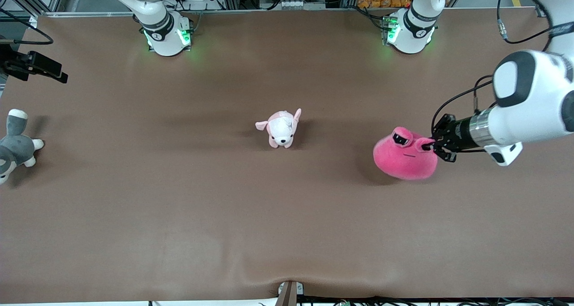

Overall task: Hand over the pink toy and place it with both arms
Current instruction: 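Close the left gripper on the pink plush's ear and lift it, then carry the pink plush with the left gripper while the right gripper reaches in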

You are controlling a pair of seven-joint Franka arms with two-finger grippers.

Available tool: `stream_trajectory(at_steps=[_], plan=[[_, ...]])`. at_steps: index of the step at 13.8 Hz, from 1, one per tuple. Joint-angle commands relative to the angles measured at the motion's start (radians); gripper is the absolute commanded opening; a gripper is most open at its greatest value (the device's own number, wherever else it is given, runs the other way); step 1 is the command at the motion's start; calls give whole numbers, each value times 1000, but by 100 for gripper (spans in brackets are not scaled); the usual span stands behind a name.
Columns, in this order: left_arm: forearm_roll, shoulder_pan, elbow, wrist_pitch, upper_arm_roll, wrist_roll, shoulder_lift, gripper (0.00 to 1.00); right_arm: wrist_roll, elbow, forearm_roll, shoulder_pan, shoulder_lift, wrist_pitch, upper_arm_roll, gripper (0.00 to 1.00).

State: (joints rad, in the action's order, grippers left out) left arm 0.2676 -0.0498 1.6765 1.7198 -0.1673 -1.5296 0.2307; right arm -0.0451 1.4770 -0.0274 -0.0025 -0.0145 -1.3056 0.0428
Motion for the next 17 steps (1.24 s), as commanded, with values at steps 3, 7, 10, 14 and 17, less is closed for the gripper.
stream_trajectory(at_steps=[3, 7, 10, 14, 17], plan=[[91, 85, -205, -172, -6, -104, -1, 0, -13, -11, 12, -1, 1, 11, -4, 100], [94, 157, -266, -174, -56, -338, -2, 0, -13, -7, -3, 21, 17, 3, -9, 100], [94, 166, -336, -164, -148, -460, 9, 0, -10, -11, -8, 99, 60, -3, -11, 100], [96, 221, -379, -80, -198, -598, 32, 0, -10, -12, -118, 232, 96, -3, -11, 100], [96, 315, -379, 35, -196, -719, 50, 0, 4, -12, -305, 298, 102, -111, -14, 100]])
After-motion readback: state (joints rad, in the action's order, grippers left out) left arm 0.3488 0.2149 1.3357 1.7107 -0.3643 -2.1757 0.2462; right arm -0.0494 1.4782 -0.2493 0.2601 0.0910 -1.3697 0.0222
